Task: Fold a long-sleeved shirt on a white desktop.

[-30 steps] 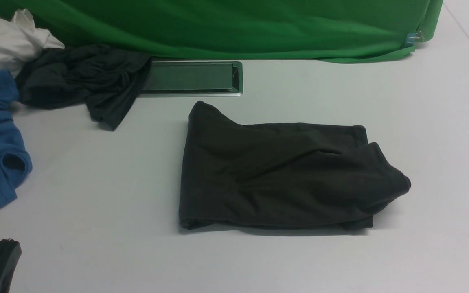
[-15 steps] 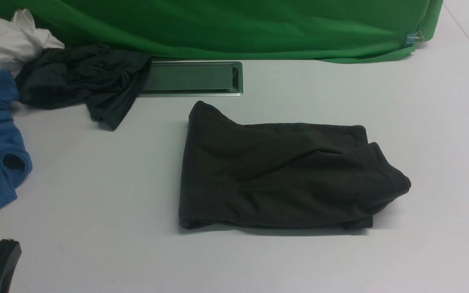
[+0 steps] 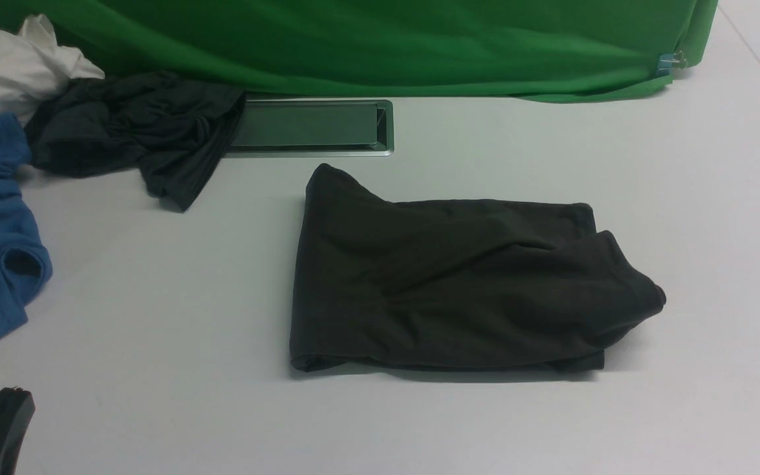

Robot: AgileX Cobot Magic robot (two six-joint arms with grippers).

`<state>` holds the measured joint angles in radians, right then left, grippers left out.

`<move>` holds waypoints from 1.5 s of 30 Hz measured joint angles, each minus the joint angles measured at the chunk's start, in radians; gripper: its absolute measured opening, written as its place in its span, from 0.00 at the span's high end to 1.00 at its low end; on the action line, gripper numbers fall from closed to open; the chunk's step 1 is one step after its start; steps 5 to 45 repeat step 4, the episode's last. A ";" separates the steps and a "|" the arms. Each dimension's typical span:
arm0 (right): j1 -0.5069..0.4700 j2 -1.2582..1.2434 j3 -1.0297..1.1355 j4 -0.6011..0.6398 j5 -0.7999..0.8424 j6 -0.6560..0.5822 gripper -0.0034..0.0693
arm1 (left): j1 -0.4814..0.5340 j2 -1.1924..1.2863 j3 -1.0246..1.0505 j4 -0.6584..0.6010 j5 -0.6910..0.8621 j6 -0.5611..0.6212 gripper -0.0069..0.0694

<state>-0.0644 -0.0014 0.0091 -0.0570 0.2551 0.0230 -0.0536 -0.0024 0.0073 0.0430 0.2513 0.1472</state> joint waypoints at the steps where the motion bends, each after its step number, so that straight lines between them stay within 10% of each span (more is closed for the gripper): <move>1: 0.000 0.000 0.000 0.000 0.000 0.000 0.62 | 0.000 0.000 0.000 0.000 0.000 0.000 0.89; 45: 0.000 0.000 0.000 0.000 0.000 0.000 0.62 | 0.000 0.000 0.000 0.000 0.000 0.000 0.89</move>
